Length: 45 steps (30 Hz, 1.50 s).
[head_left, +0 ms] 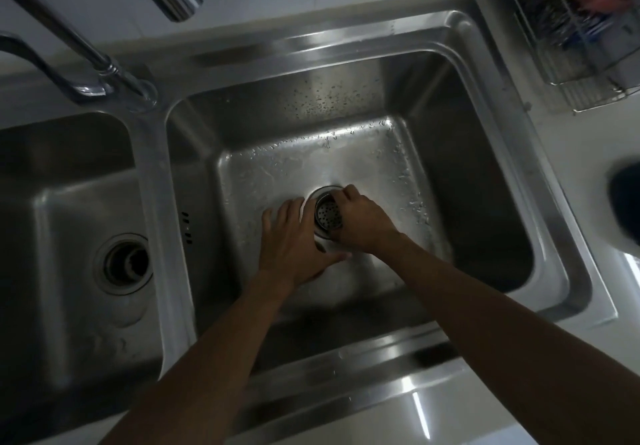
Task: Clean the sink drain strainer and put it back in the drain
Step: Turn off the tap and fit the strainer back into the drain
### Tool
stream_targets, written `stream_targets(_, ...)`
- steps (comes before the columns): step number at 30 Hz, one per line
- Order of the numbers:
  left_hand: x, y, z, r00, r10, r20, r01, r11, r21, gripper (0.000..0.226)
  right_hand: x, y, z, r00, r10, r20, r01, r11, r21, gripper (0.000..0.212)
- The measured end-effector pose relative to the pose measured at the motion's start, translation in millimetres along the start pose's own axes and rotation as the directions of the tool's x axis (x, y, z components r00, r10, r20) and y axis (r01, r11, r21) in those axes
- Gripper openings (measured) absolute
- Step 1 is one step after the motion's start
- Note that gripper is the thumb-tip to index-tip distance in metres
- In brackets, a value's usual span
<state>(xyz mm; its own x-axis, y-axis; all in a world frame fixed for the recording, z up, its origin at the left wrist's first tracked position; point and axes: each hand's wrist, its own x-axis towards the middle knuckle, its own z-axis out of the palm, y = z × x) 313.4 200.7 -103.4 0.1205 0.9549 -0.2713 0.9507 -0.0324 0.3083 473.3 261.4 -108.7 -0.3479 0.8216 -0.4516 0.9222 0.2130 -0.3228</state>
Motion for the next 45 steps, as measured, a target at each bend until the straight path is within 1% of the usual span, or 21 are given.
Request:
stream_targets(5,-3,-9,-2,1.0,-0.016,-0.022,0.017,0.999,0.039,0.119,3,-1,7,0.999,0.037,-0.011,-0.038,0.992,-0.122,0.082)
stream_targets(8,-7,-14,-5,1.0,-0.026,-0.009,0.026,0.997,0.072,0.116,5,-2,5,0.999,0.046,0.009,-0.044,0.988,-0.147,0.083)
stream_targets(10,-12,-16,-7,0.999,-0.036,-0.009,0.037,0.995,0.088,0.116,3,-2,2,0.999,0.032,0.025,-0.028,0.989,-0.148,0.089)
stream_targets(13,-19,-19,-11,0.998,-0.054,-0.01,0.055,0.993,0.109,0.118,-5,0,-5,0.996,-0.078,0.031,0.081,0.989,-0.123,0.1)
stream_targets(15,-27,-23,-13,0.997,-0.071,0.009,0.07,0.995,0.066,0.12,-13,1,-7,0.98,-0.174,0.097,0.183,0.979,-0.087,0.11)
stream_targets(18,-45,-34,-16,0.984,-0.136,0.119,0.142,0.989,-0.044,0.132,-27,-8,-1,0.943,-0.259,0.208,0.272,0.962,-0.034,0.122)
stream_targets(20,-59,-36,-19,0.97,-0.178,0.167,0.189,0.981,-0.049,0.135,-35,-20,10,0.928,-0.292,0.229,0.311,0.949,-0.051,0.12)
stream_targets(24,-67,-25,-28,0.968,-0.183,0.173,0.187,0.982,-0.003,0.114,-39,-37,26,0.929,-0.32,0.186,0.344,0.933,-0.111,0.099)
stream_targets(27,-76,-13,-36,0.975,-0.186,0.121,0.18,0.982,0.063,0.101,-42,-41,19,0.94,-0.296,0.169,0.316,0.943,-0.103,0.09)
stream_targets(29,-85,-5,-41,0.979,-0.197,0.058,0.194,0.979,0.061,0.099,-49,-41,9,0.95,-0.273,0.149,0.287,0.954,-0.084,0.091)
stream_targets(31,-95,3,-49,0.981,-0.196,0.0,0.196,0.979,0.049,0.101,-60,-41,-6,0.956,-0.266,0.124,0.275,0.959,-0.061,0.094)
stream_targets(33,-104,10,-61,0.982,-0.187,-0.03,0.188,0.982,0.035,0.105,-72,-40,-25,0.959,-0.264,0.106,0.27,0.962,-0.048,0.096)
stream_targets(36,-117,16,-84,0.978,-0.189,-0.088,0.19,0.982,0.001,0.108,-86,-43,-55,0.965,-0.252,0.077,0.256,0.966,-0.043,0.093)
stream_targets(37,-122,17,-93,0.975,-0.194,-0.109,0.195,0.981,-0.008,0.108,-89,-45,-63,0.974,-0.223,0.045,0.223,0.975,-0.007,0.089)
stream_targets(39,-133,18,-109,0.967,-0.213,-0.142,0.21,0.977,-0.031,0.108,-92,-51,-79,0.998,-0.067,-0.017,0.068,0.99,0.122,0.077)
stream_targets(40,-139,18,-116,0.963,-0.222,-0.156,0.219,0.975,-0.034,0.107,-93,-54,-87,0.999,0.037,-0.006,-0.036,0.985,0.167,0.072)
stream_targets(41,-145,17,-123,0.959,-0.227,-0.171,0.226,0.974,-0.026,0.107,-94,-57,-95,0.991,0.128,0.039,-0.133,0.974,0.183,0.068)
stream_targets(42,-151,15,-130,0.955,-0.232,-0.185,0.233,0.972,-0.018,0.106,-96,-62,-102,0.978,0.188,0.087,-0.201,0.963,0.179,0.065)
stream_targets(43,-157,13,-135,0.95,-0.24,-0.198,0.241,0.97,-0.018,0.105,-97,-66,-107,0.972,0.212,0.103,-0.227,0.959,0.171,0.064)
stream_targets(45,-168,3,-144,0.938,-0.269,-0.218,0.263,0.963,-0.053,0.104,-99,-80,-113,0.982,0.187,0.039,-0.19,0.968,0.165,0.067)
